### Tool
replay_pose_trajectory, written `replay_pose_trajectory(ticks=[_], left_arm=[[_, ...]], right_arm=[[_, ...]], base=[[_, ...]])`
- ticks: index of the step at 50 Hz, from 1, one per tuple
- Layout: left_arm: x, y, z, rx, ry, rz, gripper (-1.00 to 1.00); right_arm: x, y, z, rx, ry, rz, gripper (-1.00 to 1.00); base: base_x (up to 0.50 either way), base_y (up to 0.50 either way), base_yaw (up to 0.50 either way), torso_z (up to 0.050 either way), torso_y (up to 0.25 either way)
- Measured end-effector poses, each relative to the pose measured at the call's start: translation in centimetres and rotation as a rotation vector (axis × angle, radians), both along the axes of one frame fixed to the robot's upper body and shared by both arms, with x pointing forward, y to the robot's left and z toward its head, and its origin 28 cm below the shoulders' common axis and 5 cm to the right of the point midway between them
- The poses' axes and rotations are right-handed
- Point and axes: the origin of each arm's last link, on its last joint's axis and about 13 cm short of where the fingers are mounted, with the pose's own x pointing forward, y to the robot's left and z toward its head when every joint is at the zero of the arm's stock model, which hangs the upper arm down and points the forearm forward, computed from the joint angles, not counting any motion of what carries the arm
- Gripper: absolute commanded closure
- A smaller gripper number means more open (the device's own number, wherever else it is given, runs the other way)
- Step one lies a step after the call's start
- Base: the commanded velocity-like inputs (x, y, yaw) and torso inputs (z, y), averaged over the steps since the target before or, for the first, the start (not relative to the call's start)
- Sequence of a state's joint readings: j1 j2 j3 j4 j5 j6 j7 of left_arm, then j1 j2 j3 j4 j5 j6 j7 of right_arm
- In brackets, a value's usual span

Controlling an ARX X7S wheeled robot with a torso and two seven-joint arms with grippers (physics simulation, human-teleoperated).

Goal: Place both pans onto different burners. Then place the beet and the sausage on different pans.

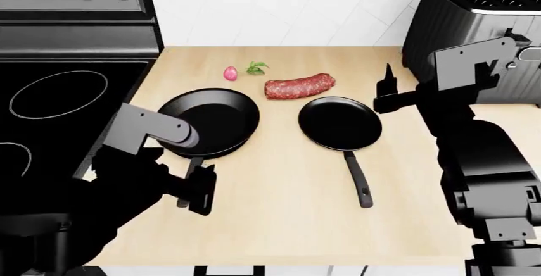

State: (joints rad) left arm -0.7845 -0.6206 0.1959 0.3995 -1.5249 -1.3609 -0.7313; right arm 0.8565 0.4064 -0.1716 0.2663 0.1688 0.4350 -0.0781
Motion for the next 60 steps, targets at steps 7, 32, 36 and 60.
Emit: replay_pose_trajectory(ticks=[7, 32, 36, 60], left_arm=[[0.4, -0.1, -0.2, -0.006, 0.008, 0.001, -1.00], [1.3, -0.2, -1.2, -0.019, 0.034, 0.004, -1.00], [1.5, -0.2, -1.4, -0.021, 0.039, 0.005, -1.00], [2.4, -0.4, -2.4, -0.018, 0.067, 0.005, -1.00]], right_arm=[[0.0, 0.0, 0.0, -0.002, 0.001, -0.001, -1.00], [-0.1, -0.2, -0.2, -0.008, 0.009, -0.006, -1.00], [-0.1, -0.2, -0.3, -0.008, 0.010, -0.006, -1.00], [-0.1, -0.4, -0.7, -0.008, 0.018, -0.011, -1.00]], base=[[0.00, 0.00, 0.00, 0.000, 0.000], [0.00, 0.00, 0.00, 0.000, 0.000], [0.00, 0.00, 0.00, 0.000, 0.000], [0.00, 0.00, 0.00, 0.000, 0.000]])
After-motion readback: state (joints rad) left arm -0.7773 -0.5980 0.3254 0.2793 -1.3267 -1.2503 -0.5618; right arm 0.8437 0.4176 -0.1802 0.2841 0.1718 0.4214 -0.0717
